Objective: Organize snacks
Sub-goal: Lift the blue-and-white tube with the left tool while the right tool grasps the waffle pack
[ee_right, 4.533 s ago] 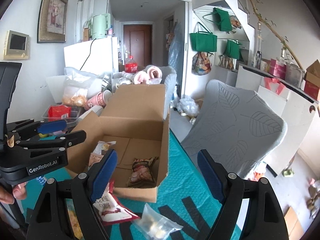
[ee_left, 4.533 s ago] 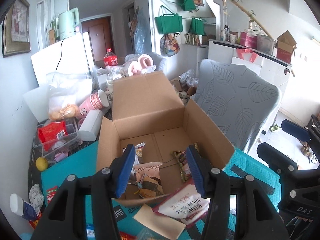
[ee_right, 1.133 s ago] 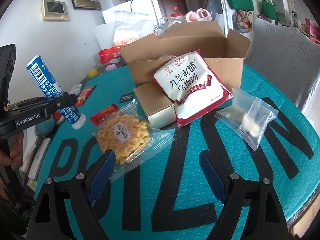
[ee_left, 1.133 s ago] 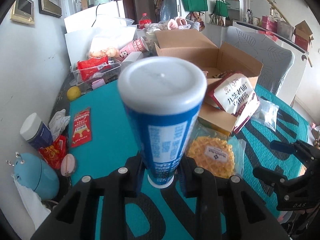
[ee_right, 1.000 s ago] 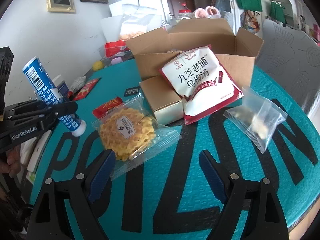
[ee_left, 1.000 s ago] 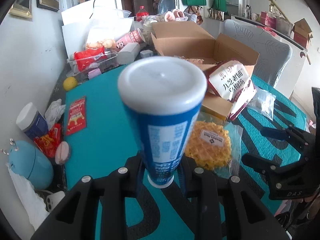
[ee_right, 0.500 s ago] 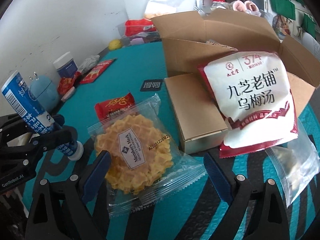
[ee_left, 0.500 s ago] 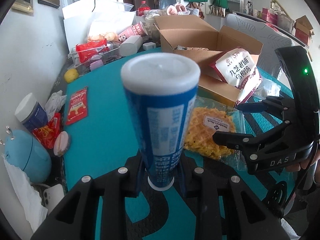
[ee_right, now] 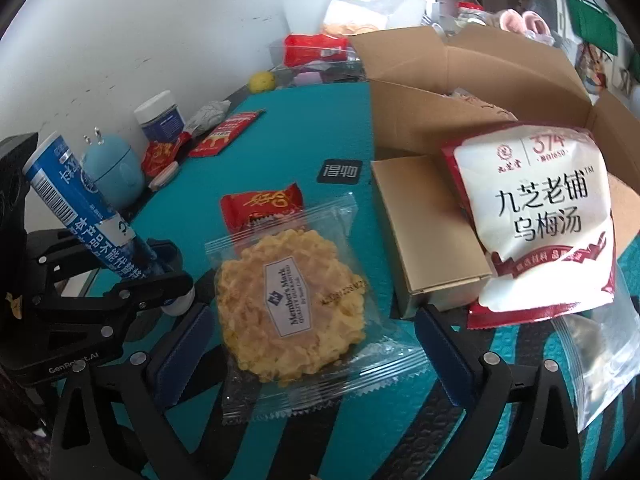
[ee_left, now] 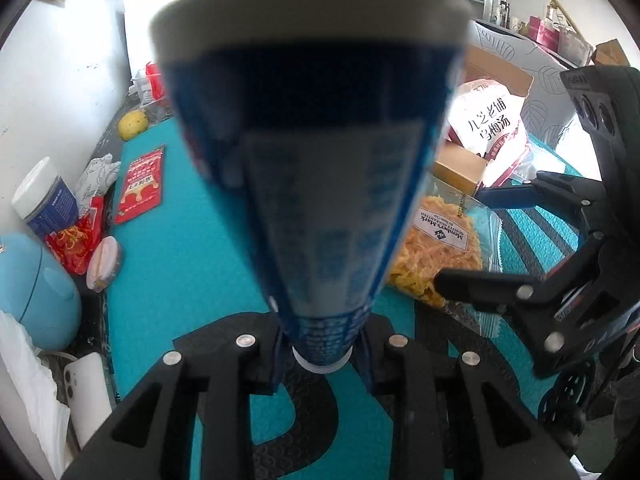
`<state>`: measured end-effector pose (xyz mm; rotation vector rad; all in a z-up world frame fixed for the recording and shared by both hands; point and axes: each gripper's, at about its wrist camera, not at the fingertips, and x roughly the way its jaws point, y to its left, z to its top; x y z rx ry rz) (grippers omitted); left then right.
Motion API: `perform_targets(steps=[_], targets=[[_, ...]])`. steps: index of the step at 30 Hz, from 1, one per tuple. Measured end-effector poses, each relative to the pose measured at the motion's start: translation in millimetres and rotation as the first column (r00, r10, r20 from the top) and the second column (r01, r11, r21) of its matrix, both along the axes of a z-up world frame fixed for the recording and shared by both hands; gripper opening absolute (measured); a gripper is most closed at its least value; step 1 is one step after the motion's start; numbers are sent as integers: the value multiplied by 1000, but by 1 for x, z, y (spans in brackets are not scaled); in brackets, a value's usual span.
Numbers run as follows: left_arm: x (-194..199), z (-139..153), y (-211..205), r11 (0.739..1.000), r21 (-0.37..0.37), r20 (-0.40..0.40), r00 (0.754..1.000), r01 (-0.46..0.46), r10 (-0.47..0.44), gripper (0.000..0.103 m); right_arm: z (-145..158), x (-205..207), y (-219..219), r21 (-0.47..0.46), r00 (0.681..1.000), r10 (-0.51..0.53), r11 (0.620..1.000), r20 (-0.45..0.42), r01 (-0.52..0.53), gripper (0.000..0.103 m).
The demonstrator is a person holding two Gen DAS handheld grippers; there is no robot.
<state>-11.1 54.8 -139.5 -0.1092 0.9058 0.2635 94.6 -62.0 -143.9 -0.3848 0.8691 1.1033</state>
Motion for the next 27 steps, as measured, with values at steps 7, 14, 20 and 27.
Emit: perform_targets(steps=[7,14,20,27], targets=[[-5,-1,2,1000,3,5,1000,-7,7,28,-16,-7,20,-110,998,9,994,64,-1,103],[-8,-1,4,1000,15,4,1000,-22,22,28,-12,-13,7,-89,997,-40,995,69,46,79],[-5,-1,-2,1000,23,-1,1000,-6,6,28,-7,-29,-20,-60,994,-90,994,59,94,75],[3,0,-21,998,13,-6,998,58,-58,28,3,-40,-62,-11,984,-177,984,34,177,74]])
